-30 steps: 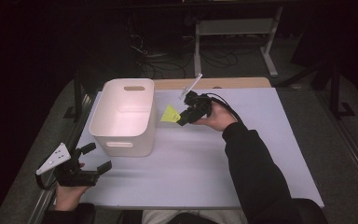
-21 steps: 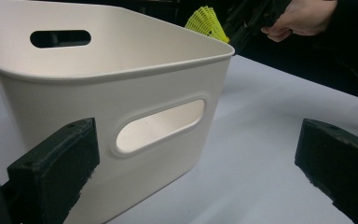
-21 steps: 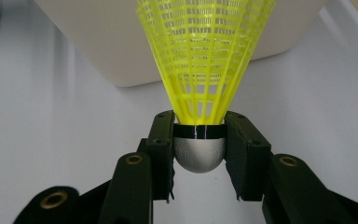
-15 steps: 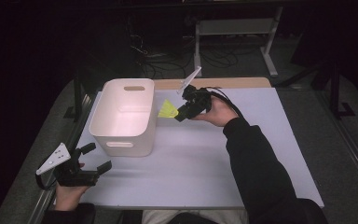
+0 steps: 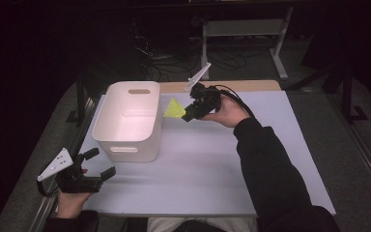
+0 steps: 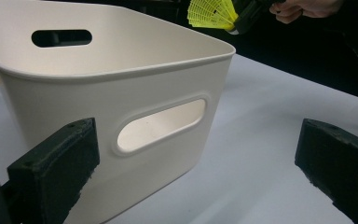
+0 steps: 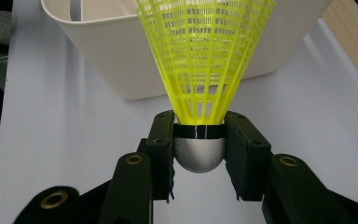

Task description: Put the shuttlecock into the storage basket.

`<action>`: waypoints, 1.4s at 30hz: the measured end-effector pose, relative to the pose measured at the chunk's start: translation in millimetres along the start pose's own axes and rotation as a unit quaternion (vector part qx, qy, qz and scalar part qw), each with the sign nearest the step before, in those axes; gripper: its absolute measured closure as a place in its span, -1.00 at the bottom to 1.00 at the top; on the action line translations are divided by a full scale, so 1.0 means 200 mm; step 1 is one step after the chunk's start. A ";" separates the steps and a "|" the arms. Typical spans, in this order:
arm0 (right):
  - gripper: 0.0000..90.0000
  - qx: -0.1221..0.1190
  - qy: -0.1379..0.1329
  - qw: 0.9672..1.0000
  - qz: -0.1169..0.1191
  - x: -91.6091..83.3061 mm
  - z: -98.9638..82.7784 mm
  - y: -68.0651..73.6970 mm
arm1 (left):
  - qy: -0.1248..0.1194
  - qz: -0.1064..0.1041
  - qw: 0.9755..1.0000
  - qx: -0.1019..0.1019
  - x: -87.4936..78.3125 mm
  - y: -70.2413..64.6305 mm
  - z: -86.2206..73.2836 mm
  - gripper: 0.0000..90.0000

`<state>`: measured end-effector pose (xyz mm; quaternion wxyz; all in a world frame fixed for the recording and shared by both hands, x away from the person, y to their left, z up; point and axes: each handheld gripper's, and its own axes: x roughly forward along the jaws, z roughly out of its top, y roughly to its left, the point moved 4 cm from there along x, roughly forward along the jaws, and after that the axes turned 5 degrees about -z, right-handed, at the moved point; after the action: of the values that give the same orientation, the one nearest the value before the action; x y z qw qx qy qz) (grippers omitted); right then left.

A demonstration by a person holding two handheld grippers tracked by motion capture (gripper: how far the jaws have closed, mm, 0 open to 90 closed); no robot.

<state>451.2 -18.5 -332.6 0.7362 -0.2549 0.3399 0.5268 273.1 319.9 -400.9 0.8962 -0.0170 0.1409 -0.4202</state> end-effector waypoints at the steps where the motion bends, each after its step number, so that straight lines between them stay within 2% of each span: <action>1: 0.40 0.000 0.000 1.000 -0.001 -0.01 0.00 0.00 | 0.000 0.000 1.000 0.000 0.00 0.00 0.00 -1.00; 13: 0.40 -0.004 -0.016 1.000 -0.005 -0.08 0.08 0.00 | 0.001 0.000 1.000 0.000 0.00 0.00 0.00 -1.00; 22: 0.40 -0.008 -0.024 1.000 0.000 -0.07 0.15 0.01 | 0.000 0.000 1.000 0.000 0.00 0.00 0.00 -1.00; 32: 0.40 -0.020 -0.013 1.000 0.000 -0.06 0.22 0.04 | 0.000 0.000 1.000 0.000 0.00 0.00 0.00 -1.00; 42: 0.40 -0.031 -0.015 0.999 0.003 -0.05 0.28 0.06 | 0.001 0.000 1.000 0.001 0.00 0.00 0.00 -1.00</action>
<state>450.7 20.2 -289.2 0.7315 -0.2690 0.3127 0.5430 274.2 319.6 -401.1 0.8963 -0.0159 0.1414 -0.4201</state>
